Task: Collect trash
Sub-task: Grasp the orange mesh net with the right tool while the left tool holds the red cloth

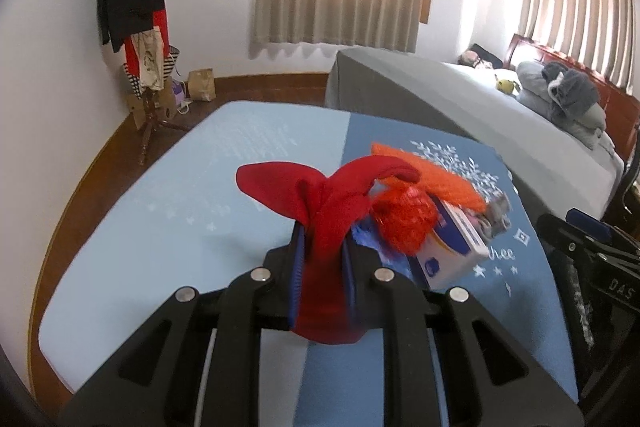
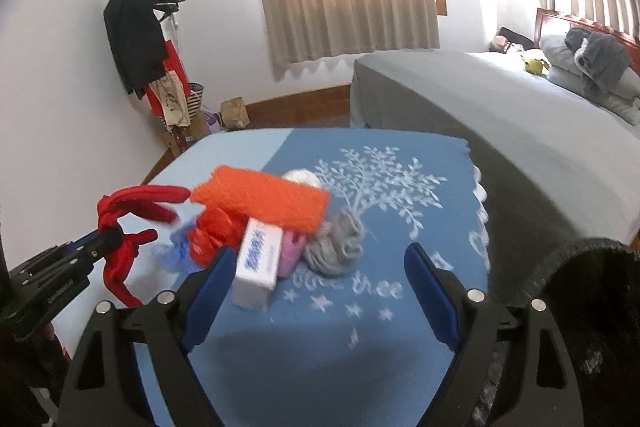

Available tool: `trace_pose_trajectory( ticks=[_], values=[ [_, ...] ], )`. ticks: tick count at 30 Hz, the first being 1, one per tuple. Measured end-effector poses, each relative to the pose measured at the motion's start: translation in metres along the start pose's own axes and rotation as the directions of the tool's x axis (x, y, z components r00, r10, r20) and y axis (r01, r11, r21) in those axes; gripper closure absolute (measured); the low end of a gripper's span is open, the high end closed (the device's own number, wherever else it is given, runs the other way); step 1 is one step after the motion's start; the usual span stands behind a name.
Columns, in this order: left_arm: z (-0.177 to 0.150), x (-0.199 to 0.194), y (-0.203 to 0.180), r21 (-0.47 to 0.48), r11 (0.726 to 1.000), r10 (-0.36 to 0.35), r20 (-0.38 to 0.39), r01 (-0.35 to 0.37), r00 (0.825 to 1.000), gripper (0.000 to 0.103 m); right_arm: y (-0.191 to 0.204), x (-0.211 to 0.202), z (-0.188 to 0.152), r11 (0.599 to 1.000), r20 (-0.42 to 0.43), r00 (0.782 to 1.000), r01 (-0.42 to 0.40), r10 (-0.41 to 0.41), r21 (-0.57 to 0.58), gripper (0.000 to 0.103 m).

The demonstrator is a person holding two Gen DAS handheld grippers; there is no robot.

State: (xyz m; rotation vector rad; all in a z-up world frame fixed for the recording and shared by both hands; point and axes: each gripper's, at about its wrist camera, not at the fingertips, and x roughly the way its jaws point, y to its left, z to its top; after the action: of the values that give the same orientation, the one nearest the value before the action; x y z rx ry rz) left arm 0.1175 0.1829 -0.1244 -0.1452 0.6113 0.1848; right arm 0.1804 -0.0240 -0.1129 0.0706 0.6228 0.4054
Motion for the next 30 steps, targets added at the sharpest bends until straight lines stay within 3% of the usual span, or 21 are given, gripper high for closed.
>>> trace_pose_trajectory(
  ticks=[8, 22, 27, 29, 30],
  values=[
    [0.026, 0.015, 0.01, -0.015, 1.0, 0.028, 0.034, -0.027, 0.999, 0.087, 0.026, 0.043, 0.031, 0.999, -0.012, 0.999, -0.049, 0.049, -0.022, 0.021],
    [0.03, 0.043, 0.027, -0.024, 0.998, 0.052, 0.009, -0.052, 0.999, 0.087, 0.039, 0.105, 0.031, 0.999, -0.136, 0.989, -0.051, 0.049, -0.008, 0.023],
    [0.03, 0.045, 0.028, -0.029, 0.998, 0.052, 0.003, -0.052, 0.999, 0.087, 0.041, 0.112, 0.025, 0.997, -0.17, 0.983, -0.077, 0.075, -0.01, 0.04],
    [0.029, 0.045, 0.029, -0.03, 0.998, 0.052, 0.003, -0.052, 0.999, 0.087, 0.04, 0.113, 0.025, 0.995, -0.182, 0.979, -0.095, 0.092, -0.006, 0.057],
    [0.03, 0.045, 0.029, -0.031, 0.998, 0.051, 0.003, -0.051, 0.999, 0.087, 0.04, 0.112, 0.024, 0.995, -0.184, 0.978, -0.103, 0.1, -0.006, 0.057]
  ],
)
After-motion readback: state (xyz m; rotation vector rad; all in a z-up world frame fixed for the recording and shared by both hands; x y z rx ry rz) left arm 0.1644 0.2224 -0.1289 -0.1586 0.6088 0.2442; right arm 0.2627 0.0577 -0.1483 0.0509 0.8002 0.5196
